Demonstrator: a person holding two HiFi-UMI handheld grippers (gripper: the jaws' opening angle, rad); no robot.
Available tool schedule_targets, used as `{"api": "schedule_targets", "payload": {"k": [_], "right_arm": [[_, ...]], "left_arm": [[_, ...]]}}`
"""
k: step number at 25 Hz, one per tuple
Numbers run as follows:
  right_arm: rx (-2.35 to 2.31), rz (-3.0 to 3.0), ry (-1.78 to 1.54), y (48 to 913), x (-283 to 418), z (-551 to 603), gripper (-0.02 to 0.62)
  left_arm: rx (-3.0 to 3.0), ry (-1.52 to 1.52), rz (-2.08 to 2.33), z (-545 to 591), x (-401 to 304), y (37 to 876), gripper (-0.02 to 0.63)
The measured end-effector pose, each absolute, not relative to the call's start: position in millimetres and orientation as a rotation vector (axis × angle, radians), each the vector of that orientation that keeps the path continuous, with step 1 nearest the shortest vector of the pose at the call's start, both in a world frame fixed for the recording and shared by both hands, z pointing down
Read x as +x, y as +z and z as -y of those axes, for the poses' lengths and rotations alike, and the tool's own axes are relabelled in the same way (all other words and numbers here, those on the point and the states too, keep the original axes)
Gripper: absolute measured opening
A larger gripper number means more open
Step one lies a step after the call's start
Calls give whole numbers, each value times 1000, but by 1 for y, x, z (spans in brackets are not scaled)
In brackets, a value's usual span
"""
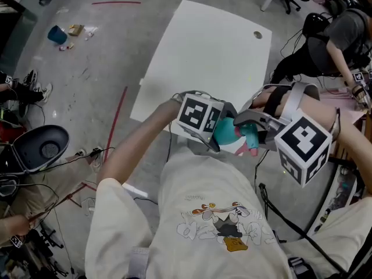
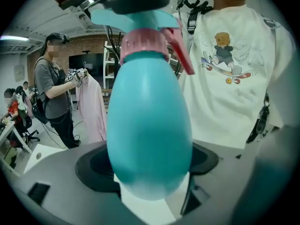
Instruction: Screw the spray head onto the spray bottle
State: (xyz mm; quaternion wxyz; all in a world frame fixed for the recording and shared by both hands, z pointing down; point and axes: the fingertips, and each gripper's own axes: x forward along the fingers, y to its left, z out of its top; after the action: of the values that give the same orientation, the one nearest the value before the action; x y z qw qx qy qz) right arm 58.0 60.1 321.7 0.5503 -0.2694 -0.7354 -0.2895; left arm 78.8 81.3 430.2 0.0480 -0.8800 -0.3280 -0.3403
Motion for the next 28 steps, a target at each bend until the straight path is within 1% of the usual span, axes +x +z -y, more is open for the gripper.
{"api": "schedule_targets", "payload": {"k": [1,2,14,19,24,28], "right_arm": [[-632,1746,-688,323,57,-60,167],[-627,1752,-690,324,58,-59,129],[-614,1733,-682,333,58,-56,127],[-362,1876,-320,340,63,-30,127],[-85,1980,116,335,62,-2,126],[120,2006,332,330,73,28,126]], "left_arm": [[-2688,-1040,999,-81,80,431,423],[-2697,-1043,996,-81,81,433,423],[-2621,-1182,897,-68,74,441,423],[-2765,-1203,567,-40,84,447,423],[-2841,-1234,39,-5,84,443,423],[-2767,-1260,-462,36,84,434,423]]}}
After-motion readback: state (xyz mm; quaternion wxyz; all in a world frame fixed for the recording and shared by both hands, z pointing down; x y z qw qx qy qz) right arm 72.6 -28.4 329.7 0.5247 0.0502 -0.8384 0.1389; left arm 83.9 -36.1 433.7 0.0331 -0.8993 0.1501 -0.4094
